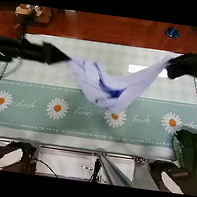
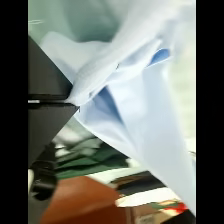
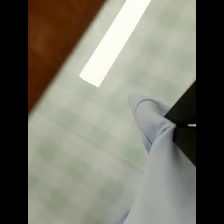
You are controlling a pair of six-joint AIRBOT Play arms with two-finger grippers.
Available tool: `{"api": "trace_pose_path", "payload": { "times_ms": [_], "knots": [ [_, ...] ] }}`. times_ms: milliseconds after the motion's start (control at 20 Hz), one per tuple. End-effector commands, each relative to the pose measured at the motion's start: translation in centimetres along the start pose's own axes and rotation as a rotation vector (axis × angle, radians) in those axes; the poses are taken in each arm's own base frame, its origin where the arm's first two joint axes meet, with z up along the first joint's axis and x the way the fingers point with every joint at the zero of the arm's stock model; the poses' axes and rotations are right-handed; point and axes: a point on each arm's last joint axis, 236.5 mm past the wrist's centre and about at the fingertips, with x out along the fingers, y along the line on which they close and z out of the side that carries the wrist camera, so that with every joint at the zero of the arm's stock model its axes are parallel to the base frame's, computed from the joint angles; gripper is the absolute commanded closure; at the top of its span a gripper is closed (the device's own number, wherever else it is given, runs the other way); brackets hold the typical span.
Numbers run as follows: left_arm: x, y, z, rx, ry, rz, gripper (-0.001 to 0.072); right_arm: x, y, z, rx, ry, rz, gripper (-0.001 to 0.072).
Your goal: Fold the shirts.
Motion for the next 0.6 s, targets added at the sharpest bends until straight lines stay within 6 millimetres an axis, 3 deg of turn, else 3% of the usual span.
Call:
{"api": "trace_pose_path", "payload": {
  "times_ms": [0,100,250,400,550],
  "knots": [
    [-9.8,-9.0,6.6,0.265,-0.273,0.146,0.0686,-10.0,-6.5,5.4,0.045,-0.184,-0.252,0.0697],
    [-15.1,-12.0,7.9,0.364,-0.394,0.325,0.0686,-13.9,-9.0,5.0,0.069,-0.154,-0.359,0.0698],
    [-20.5,-14.6,7.7,0.437,-0.51,0.548,0.0686,-16.9,-10.4,2.6,0.103,-0.031,-0.414,0.0698],
    [-22.3,-16.3,5.7,0.461,-0.534,0.627,0.0686,-18.7,-10.4,1.9,0.138,0.008,-0.411,0.0698],
    [-23.7,-15.5,3.4,0.461,-0.495,0.741,0.0686,-20.4,-11.5,-0.2,0.158,0.096,-0.47,0.0697]
  ]
}}
